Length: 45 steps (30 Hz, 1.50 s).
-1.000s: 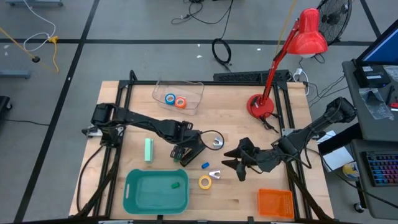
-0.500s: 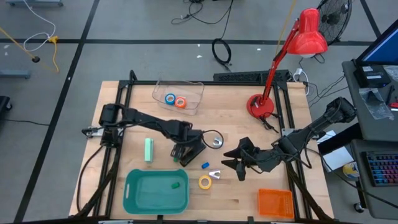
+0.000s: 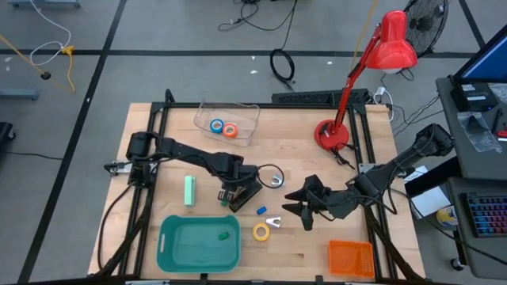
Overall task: Pick and place Stapler, Stapler remover, tape
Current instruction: Put the small yellow stapler into the green bin
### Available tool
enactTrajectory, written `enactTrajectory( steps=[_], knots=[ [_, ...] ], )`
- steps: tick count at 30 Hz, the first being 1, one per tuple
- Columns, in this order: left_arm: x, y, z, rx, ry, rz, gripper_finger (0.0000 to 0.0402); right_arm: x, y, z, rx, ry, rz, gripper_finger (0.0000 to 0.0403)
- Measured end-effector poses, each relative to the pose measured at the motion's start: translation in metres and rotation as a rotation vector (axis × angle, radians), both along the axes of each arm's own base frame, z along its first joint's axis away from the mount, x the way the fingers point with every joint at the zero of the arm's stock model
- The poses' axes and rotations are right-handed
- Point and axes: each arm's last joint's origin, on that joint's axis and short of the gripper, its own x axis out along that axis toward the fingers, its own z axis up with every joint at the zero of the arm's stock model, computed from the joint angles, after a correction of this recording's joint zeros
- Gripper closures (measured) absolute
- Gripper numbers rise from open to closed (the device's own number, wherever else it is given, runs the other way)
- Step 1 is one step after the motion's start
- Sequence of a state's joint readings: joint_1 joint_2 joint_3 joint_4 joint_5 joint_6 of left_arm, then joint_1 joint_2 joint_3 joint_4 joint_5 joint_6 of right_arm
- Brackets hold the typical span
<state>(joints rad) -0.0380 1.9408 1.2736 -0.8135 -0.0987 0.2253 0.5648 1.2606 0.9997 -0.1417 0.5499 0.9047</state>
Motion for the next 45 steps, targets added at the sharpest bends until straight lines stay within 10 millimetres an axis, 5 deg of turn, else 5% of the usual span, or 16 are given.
enactTrajectory(
  steps=[21,35,40,45],
  knots=[
    [0.002,-0.005,0.000,0.003,-0.021,-0.071,0.0183,0.000,0.000,0.000,-0.008,0.001,0.004,0.0218],
    [0.003,-0.005,0.000,0.017,-0.031,-0.053,0.0271,0.000,0.000,0.000,-0.007,0.000,-0.005,0.0218],
    [-0.002,0.003,0.001,0.073,0.018,0.076,0.0336,0.000,0.000,0.000,-0.004,0.000,-0.006,0.0218],
    [-0.008,0.015,0.010,0.059,0.072,0.229,0.0338,0.000,0.000,0.000,-0.003,0.000,-0.004,0.0218]
  ],
)
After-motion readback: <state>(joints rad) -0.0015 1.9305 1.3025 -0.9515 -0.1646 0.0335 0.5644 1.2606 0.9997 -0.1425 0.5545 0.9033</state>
